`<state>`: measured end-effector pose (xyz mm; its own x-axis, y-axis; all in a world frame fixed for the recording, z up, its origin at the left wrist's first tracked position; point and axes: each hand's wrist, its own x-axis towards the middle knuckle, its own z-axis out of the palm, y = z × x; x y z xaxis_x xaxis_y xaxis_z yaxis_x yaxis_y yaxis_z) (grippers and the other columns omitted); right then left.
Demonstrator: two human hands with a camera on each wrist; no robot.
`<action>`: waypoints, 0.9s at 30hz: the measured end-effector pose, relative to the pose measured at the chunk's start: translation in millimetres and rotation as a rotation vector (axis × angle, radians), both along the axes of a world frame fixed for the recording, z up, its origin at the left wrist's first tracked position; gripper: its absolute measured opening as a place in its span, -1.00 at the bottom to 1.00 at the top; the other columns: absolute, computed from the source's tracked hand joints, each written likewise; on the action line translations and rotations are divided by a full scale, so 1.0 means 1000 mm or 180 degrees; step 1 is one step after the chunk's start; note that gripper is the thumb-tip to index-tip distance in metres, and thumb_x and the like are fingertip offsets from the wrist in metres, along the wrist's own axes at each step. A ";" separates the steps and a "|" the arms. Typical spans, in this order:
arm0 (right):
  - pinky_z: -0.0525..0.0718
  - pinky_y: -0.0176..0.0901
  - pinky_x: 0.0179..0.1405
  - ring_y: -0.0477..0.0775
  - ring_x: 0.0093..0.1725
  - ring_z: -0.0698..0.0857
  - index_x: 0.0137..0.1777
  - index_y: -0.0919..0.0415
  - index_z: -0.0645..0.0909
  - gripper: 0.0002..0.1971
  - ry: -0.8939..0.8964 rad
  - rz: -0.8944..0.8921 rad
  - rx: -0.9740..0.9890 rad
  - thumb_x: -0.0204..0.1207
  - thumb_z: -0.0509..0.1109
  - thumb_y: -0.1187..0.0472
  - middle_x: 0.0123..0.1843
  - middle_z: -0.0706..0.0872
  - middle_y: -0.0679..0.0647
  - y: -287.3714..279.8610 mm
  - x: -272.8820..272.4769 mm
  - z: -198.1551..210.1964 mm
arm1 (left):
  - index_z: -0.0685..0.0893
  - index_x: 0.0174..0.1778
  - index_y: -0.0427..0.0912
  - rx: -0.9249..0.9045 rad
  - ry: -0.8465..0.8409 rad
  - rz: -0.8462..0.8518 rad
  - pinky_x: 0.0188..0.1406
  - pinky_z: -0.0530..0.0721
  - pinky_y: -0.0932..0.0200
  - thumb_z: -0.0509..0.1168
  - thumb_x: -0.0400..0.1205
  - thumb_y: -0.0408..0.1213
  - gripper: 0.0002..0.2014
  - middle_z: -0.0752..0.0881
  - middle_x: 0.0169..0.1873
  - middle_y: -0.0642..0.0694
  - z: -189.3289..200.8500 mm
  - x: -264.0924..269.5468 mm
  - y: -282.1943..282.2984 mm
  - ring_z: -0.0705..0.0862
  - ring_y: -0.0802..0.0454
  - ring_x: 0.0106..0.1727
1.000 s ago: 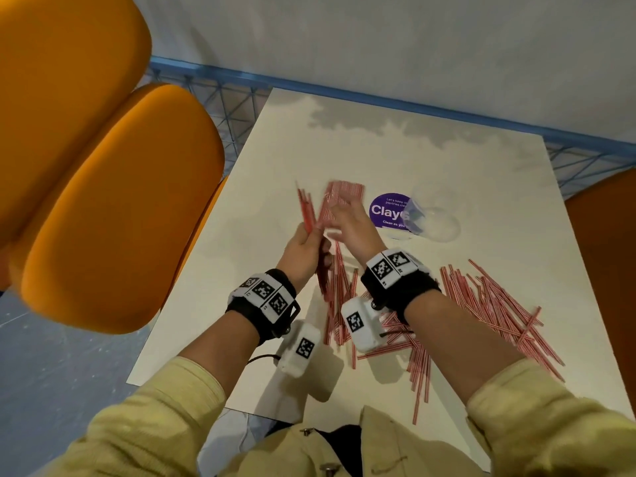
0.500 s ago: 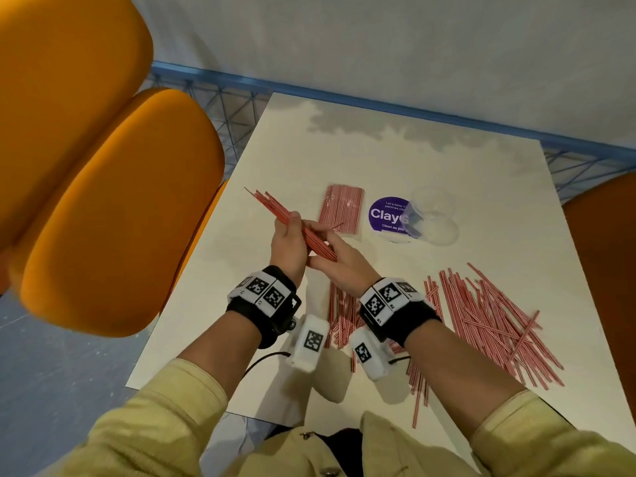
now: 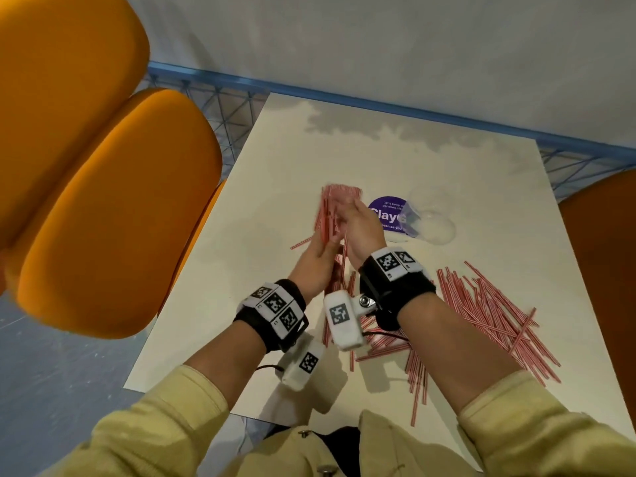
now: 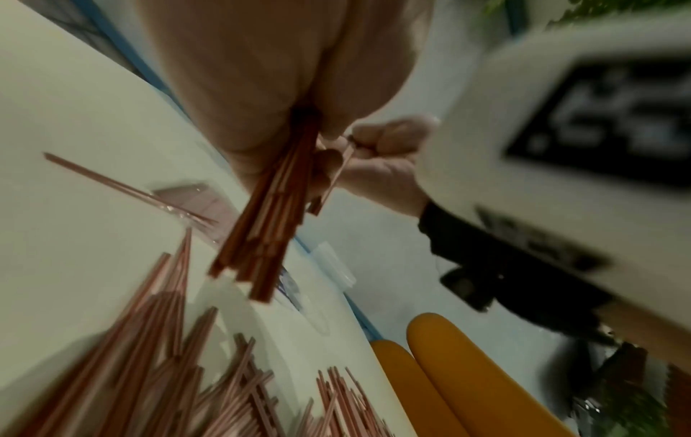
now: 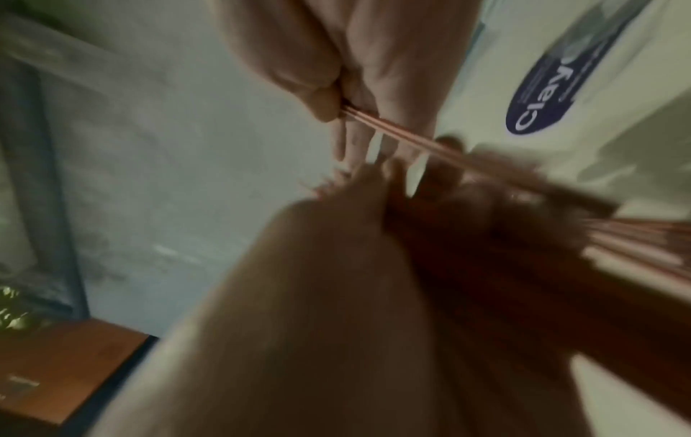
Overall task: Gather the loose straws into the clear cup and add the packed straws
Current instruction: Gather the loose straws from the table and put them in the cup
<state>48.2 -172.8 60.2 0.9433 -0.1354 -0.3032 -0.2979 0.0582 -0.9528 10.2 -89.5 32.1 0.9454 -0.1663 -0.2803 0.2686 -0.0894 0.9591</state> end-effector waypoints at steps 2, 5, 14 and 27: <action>0.59 0.15 0.37 0.19 0.24 0.69 0.24 0.20 0.62 -0.65 0.0142 -0.0035 -0.0211 0.70 0.06 0.10 0.21 0.72 0.20 0.005 0.000 0.000 | 0.35 0.20 -0.14 0.0073 -0.0010 -0.0170 -0.50 0.42 0.27 0.00 0.74 -0.16 -0.81 0.52 -0.37 0.04 0.000 -0.002 -0.002 0.46 0.12 -0.48; 0.58 -0.06 0.26 0.14 0.18 0.68 0.38 0.24 0.52 -0.59 0.0140 0.0192 -0.0442 0.72 0.00 0.07 0.30 0.66 0.20 0.004 -0.004 0.006 | 0.34 0.06 -0.18 0.0067 0.0020 -0.0315 -0.47 0.41 0.23 0.03 0.74 -0.19 -0.87 0.48 -0.41 0.02 -0.001 -0.002 0.000 0.41 0.12 -0.48; 0.67 -0.03 -0.19 0.03 -0.27 0.66 0.30 0.11 0.41 -0.57 0.0540 0.1200 0.0134 0.43 0.31 0.09 -0.17 0.64 0.01 -0.006 -0.041 -0.020 | 0.54 0.07 -0.17 -0.0537 0.0262 0.0880 -0.01 0.60 0.19 0.05 0.73 -0.22 -0.81 0.65 0.00 -0.03 0.006 0.017 0.009 0.62 0.01 0.04; 0.42 -0.14 -0.30 -0.07 -0.43 0.45 0.00 0.12 0.42 -0.93 -0.0323 0.1641 -0.1499 0.66 0.14 0.17 -0.39 0.49 -0.07 -0.011 -0.039 -0.030 | 0.16 0.48 -0.06 -0.0328 -0.0292 0.1277 -0.20 0.54 0.35 0.13 0.69 -0.17 -0.55 0.68 -0.06 0.03 0.031 0.042 0.021 0.60 0.26 -0.15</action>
<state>8.9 -184.0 30.3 0.9429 0.2414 -0.2294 -0.0850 -0.4918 -0.8666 52.5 -68.8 62.9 0.9611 0.1973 -0.1931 0.1757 0.1025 0.9791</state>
